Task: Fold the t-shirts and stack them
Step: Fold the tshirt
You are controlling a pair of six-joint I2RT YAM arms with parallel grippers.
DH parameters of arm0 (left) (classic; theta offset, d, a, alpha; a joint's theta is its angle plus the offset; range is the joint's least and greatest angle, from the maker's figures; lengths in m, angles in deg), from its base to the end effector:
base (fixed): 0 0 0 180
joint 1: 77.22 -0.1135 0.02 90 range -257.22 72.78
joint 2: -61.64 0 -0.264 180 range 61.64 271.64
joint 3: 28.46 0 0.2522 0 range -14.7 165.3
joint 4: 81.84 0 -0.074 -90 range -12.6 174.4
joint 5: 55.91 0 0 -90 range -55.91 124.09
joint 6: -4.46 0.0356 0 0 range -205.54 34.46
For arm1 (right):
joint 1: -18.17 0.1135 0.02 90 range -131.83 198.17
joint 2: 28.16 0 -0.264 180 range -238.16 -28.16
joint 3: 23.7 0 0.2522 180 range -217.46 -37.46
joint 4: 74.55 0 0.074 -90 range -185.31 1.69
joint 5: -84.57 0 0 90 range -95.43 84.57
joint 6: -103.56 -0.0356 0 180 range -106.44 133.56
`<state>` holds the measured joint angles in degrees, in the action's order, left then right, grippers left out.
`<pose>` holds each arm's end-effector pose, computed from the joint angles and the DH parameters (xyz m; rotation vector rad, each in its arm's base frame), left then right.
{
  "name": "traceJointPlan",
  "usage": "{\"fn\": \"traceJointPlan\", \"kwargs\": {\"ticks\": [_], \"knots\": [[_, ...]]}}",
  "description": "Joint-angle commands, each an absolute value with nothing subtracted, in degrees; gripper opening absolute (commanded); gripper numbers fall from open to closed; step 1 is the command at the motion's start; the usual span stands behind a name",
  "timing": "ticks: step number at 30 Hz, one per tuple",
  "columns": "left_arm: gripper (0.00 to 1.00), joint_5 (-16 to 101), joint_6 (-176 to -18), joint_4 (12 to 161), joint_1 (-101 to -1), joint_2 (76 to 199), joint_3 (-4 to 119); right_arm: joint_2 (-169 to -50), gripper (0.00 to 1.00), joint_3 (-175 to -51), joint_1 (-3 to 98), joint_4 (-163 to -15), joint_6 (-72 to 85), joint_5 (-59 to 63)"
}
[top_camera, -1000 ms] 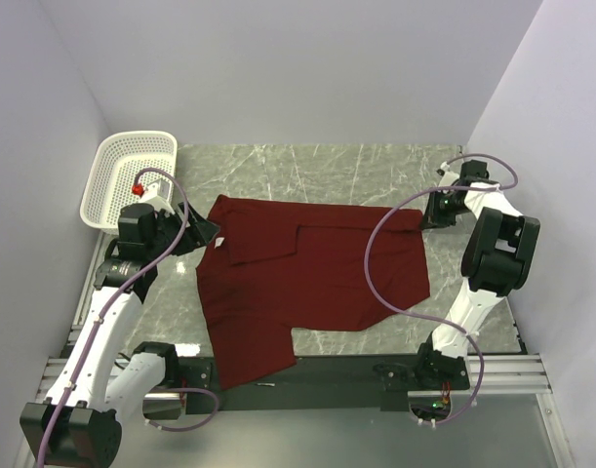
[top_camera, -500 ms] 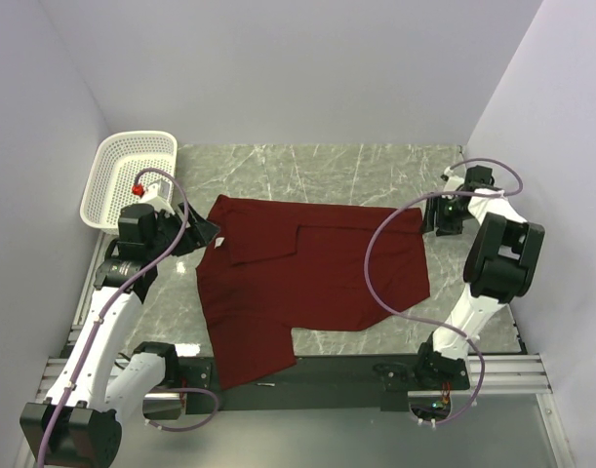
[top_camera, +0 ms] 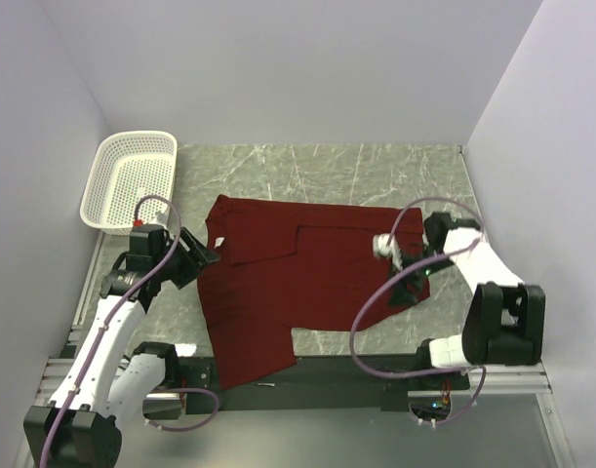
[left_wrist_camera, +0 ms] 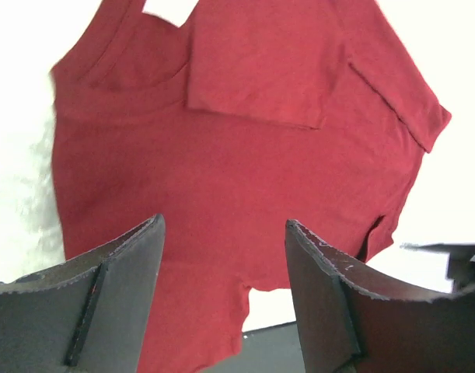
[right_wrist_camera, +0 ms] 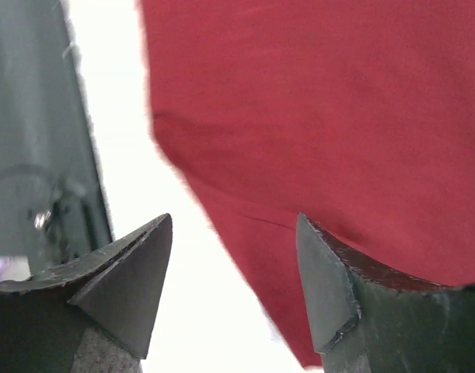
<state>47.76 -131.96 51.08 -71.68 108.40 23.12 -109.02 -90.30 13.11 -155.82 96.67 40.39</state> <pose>0.1692 -0.0249 0.2540 -0.7171 2.2877 -0.7220 0.2144 0.0066 0.2137 -1.5467 1.9900 0.8496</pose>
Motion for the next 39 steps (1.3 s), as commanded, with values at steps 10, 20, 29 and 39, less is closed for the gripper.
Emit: {"fn": "traceJointPlan", "kwargs": {"ticks": [10, 20, 29, 39], "knots": [[0.69, 47.8, -139.6, 46.2, -71.8, 105.3, 18.0, -106.7, 0.69, -84.0, 14.0, -136.6, 95.9, 26.6], [0.69, 46.7, -139.2, 44.6, -71.8, 104.9, 17.7, -112.9, 0.69, -88.4, 13.8, -138.6, 104.5, 29.5], [0.69, 47.6, -139.2, 44.3, -71.8, 104.4, 17.2, -118.3, 0.67, -89.8, 14.1, -142.3, 108.8, 28.1], [0.69, 48.6, -138.7, 44.8, -71.8, 105.3, 17.5, -119.9, 0.59, -89.2, 14.3, -140.1, 106.5, 26.9]]}}
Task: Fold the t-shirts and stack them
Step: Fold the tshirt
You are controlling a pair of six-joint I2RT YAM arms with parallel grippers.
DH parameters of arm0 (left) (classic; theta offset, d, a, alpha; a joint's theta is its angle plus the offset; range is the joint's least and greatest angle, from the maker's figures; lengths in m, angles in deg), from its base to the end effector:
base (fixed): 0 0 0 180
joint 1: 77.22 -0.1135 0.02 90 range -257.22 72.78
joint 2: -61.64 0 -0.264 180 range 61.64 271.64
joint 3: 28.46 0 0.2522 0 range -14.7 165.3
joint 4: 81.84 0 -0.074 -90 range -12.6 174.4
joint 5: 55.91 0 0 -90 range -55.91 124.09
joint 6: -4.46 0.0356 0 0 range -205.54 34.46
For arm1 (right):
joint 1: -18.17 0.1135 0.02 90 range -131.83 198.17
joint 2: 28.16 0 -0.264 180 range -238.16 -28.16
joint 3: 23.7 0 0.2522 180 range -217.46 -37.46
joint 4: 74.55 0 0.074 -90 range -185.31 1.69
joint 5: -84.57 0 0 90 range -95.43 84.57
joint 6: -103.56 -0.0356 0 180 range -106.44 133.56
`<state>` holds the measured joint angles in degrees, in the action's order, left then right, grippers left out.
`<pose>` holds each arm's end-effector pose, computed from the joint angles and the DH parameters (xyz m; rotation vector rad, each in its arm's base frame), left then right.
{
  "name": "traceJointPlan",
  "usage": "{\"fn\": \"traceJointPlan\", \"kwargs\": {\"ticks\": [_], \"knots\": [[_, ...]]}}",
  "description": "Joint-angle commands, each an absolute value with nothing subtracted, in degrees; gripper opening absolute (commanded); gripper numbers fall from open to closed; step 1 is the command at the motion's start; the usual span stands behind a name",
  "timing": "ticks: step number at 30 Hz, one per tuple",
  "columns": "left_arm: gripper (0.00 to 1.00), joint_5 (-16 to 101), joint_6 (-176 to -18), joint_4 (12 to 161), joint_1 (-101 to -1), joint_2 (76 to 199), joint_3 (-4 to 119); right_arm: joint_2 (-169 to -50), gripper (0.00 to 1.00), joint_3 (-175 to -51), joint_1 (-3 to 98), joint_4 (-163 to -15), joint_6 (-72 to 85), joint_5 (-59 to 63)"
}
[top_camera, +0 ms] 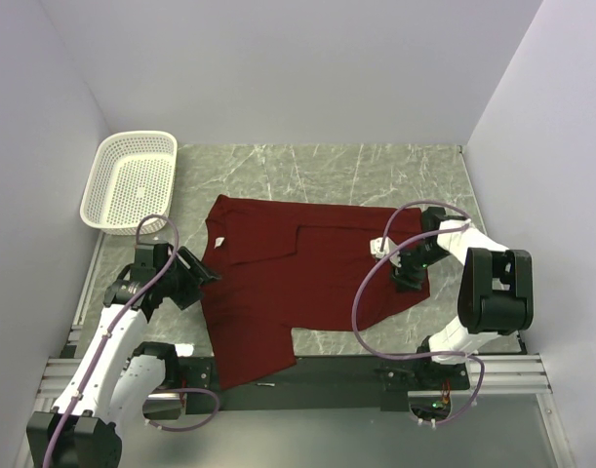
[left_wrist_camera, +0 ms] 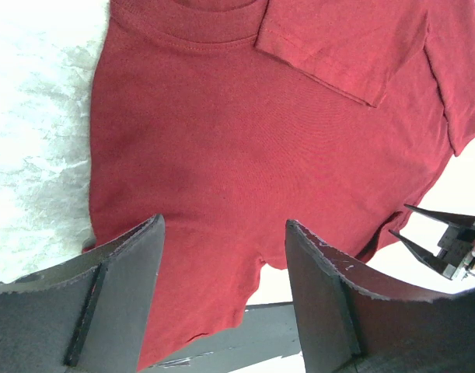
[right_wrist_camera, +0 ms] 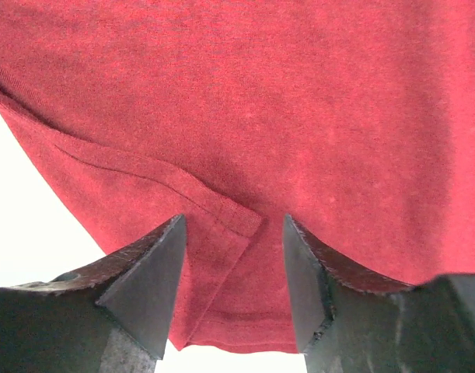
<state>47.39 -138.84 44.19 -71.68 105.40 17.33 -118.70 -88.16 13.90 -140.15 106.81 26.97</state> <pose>0.1469 -0.0225 0.2195 -0.9516 2.4064 -0.7006 0.2467 0.0007 0.1626 -1.8723 1.9223 0.5435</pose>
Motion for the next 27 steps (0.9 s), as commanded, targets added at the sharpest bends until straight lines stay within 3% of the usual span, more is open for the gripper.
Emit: {"fn": "traceJointPlan", "kwargs": {"ticks": [1, 7, 16, 18, 27], "knots": [[0.69, 48.8, -138.7, 44.8, -71.8, 105.3, 17.6, -120.0, 0.59, -89.2, 14.4, -139.7, 106.3, 26.9], [0.69, 48.9, -137.8, 44.1, -71.8, 105.7, 18.6, -120.3, 0.52, -89.2, 14.5, -138.9, 105.4, 26.9], [0.68, 54.1, -135.9, 43.4, -71.8, 107.9, 19.0, -116.5, 0.27, -89.5, 14.4, -140.1, 103.4, 26.7], [0.65, 55.1, -134.9, 42.1, -71.8, 109.4, 19.6, -114.5, 0.18, -89.5, 14.2, -140.3, 103.0, 27.0], [0.63, 59.1, -138.2, 38.3, -70.8, 110.1, 16.4, -108.0, 0.00, -88.9, 13.7, -140.9, 98.5, 31.8]]}}
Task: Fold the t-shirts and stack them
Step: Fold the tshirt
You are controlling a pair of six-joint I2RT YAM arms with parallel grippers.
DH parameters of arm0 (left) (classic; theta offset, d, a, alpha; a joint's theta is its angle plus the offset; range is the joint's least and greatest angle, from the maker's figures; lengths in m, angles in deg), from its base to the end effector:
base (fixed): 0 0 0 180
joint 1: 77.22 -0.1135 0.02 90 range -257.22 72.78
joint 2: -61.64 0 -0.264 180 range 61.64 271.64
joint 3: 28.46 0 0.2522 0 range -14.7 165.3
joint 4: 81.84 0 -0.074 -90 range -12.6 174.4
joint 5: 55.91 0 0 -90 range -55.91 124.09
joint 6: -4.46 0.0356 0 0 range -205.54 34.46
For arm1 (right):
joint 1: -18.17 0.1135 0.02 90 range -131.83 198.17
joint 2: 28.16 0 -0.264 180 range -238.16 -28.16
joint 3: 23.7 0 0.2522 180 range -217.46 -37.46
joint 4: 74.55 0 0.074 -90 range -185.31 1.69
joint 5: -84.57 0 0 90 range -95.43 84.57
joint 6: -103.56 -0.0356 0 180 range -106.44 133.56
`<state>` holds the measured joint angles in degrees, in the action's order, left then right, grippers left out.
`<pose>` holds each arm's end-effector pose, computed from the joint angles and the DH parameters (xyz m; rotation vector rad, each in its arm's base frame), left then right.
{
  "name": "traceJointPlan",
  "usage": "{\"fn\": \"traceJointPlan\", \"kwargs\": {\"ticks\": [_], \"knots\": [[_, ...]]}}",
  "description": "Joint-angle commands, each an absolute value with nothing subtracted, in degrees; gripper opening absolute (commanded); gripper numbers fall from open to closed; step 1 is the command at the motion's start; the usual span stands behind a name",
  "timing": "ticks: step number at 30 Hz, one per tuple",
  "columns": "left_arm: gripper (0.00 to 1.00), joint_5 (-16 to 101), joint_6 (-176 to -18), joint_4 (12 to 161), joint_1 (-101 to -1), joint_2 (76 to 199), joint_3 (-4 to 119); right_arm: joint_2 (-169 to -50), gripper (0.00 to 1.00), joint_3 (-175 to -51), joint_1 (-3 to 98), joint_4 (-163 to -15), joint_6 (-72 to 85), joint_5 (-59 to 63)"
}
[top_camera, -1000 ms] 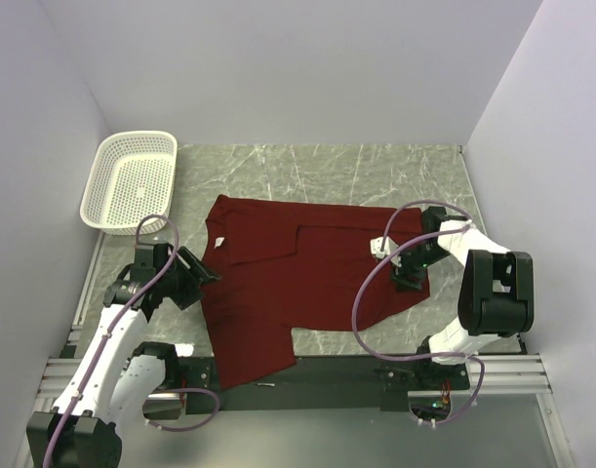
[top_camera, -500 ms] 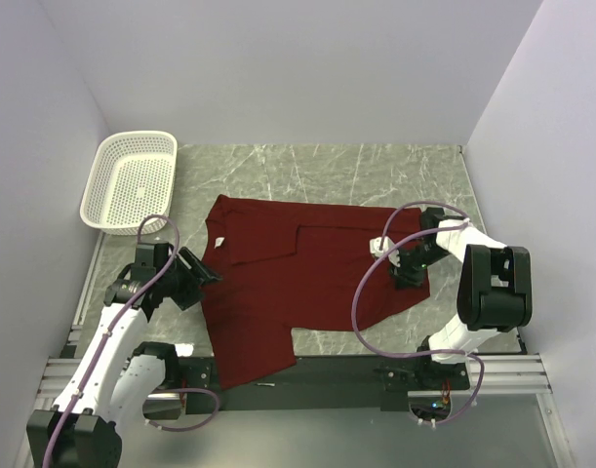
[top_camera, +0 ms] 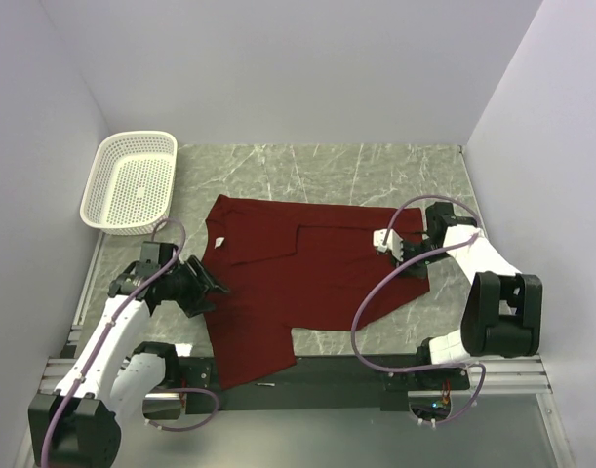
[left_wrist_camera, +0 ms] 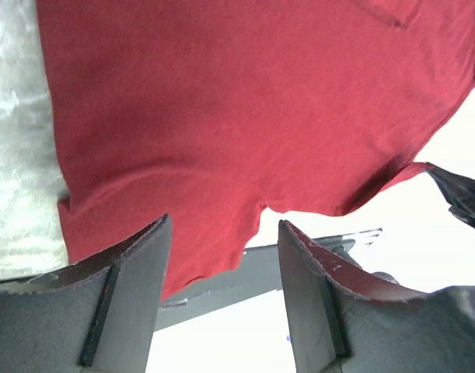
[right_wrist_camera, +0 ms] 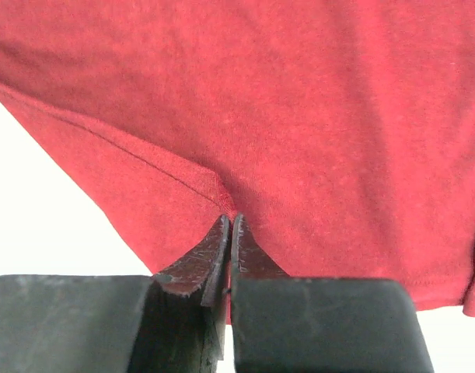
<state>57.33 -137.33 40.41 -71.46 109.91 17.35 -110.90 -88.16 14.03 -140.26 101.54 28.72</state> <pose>0.1471 -0.0290 0.2071 -0.9385 2.5947 -0.8493 0.2378 0.0028 0.1934 -1.7714 1.9100 0.4567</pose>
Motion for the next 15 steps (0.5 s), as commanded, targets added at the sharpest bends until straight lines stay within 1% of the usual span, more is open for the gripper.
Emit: {"fn": "traceJointPlan", "kwargs": {"ticks": [1, 3, 4, 6, 11, 15], "knots": [[0.63, 58.5, -138.5, 38.2, -70.7, 110.2, 16.3, -107.7, 0.00, -88.9, 13.4, -140.3, 97.0, 32.2], [0.64, 54.1, -139.7, 36.6, -70.5, 110.8, 17.1, -107.2, 0.00, -88.7, 13.3, -137.2, 93.3, 32.2], [0.65, 52.6, -139.9, 35.9, -70.5, 111.1, 17.8, -107.1, 0.00, -88.7, 13.2, -135.4, 87.5, 31.8], [0.66, 48.3, -140.6, 34.5, -70.5, 112.6, 20.2, -107.8, 0.00, -89.2, 12.5, -133.8, 84.2, 31.7], [0.64, 42.4, -141.4, 28.0, -70.1, 115.2, 23.2, -109.2, 0.00, -89.6, 10.3, -133.6, 81.9, 32.4], [0.62, 42.7, -143.4, 26.7, -67.3, 116.9, 19.8, -109.9, 0.00, -89.4, 9.0, -133.5, 81.7, 34.8]]}}
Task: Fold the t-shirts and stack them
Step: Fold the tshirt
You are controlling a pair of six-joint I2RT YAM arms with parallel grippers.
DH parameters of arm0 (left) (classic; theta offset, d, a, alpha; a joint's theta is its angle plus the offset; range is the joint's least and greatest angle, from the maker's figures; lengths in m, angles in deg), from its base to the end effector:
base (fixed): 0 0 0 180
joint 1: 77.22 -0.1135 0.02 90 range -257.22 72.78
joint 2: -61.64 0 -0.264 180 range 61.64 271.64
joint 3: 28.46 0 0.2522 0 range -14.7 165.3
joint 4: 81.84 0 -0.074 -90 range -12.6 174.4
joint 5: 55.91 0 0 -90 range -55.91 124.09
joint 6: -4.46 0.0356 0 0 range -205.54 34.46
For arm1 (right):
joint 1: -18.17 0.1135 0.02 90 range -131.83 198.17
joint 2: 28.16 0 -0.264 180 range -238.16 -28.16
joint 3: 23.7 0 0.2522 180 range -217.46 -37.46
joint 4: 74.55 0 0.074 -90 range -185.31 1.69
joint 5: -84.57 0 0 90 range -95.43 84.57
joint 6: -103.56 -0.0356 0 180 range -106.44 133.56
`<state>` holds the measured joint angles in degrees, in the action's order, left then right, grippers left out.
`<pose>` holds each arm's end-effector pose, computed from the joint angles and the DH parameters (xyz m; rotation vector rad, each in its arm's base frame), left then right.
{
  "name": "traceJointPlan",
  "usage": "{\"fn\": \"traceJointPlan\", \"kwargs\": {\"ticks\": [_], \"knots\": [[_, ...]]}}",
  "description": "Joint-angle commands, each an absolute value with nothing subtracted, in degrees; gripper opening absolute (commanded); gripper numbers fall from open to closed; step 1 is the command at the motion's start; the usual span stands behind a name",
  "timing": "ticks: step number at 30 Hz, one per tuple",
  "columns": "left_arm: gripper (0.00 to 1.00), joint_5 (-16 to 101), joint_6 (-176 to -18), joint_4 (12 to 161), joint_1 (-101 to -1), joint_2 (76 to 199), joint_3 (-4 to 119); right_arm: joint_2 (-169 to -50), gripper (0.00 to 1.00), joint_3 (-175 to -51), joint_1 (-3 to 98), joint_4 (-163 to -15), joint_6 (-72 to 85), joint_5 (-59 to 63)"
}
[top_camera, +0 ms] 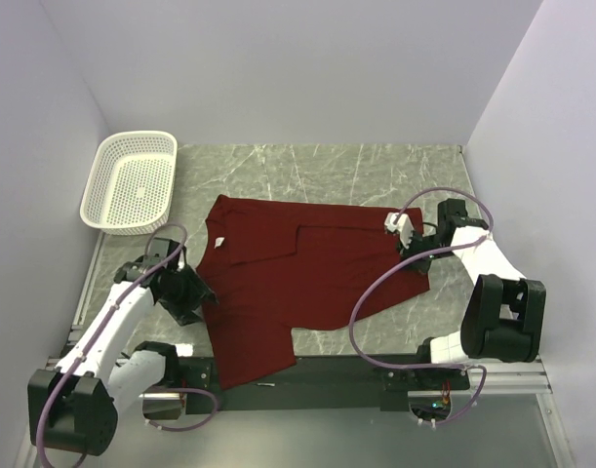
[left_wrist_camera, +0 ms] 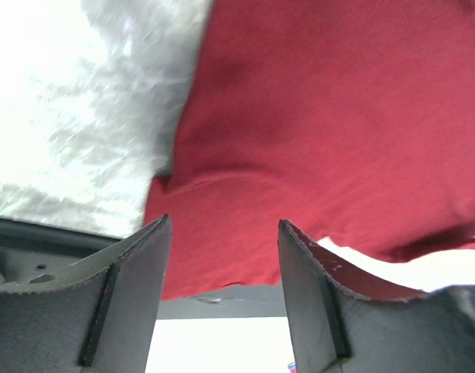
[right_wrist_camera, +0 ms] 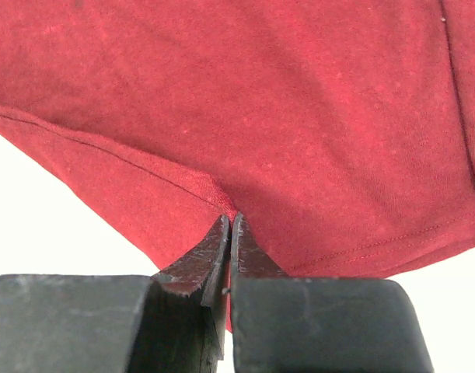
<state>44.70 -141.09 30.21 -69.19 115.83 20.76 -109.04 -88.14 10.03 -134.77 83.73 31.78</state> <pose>0.1464 -0.0273 0.2016 -1.1507 2.7161 -0.4661 0.2443 -0.0132 0.2032 -1.3818 2.1061 0.4712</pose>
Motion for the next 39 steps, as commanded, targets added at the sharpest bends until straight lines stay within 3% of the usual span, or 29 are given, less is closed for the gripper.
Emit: {"fn": "traceJointPlan", "kwargs": {"ticks": [1, 5, 10, 20, 25, 29, 39], "knots": [[0.61, 44.6, -143.8, 26.9, -66.7, 117.2, 19.1, -110.1, 0.00, -89.2, 8.9, -133.4, 81.6, 35.1], [0.54, 45.8, -146.5, 27.7, -59.8, 118.1, 19.3, -110.2, 0.00, -88.4, 8.9, -132.3, 81.1, 36.5], [0.55, 47.3, -148.2, 23.7, -49.9, 119.2, 23.9, -109.9, 0.00, -87.4, 8.8, -132.1, 81.5, 36.8], [0.54, 51.6, -167.3, 15.6, -30.3, 109.2, 17.4, -109.4, 0.00, -86.6, 7.2, -131.0, 80.7, 40.1], [0.53, 55.6, -177.1, 20.1, -21.1, 108.4, 11.9, -109.8, 0.00, -87.2, 6.5, -131.2, 80.8, 40.5], [0.54, 55.5, -181.9, 24.5, -12.8, 114.6, 12.1, -109.5, 0.00, -88.1, 5.6, -132.1, 81.1, 41.1], [0.52, 52.0, -182.9, 29.4, -12.0, 118.7, 11.4, -109.6, 0.00, -89.1, 4.5, -133.6, 82.1, 41.3]]}}
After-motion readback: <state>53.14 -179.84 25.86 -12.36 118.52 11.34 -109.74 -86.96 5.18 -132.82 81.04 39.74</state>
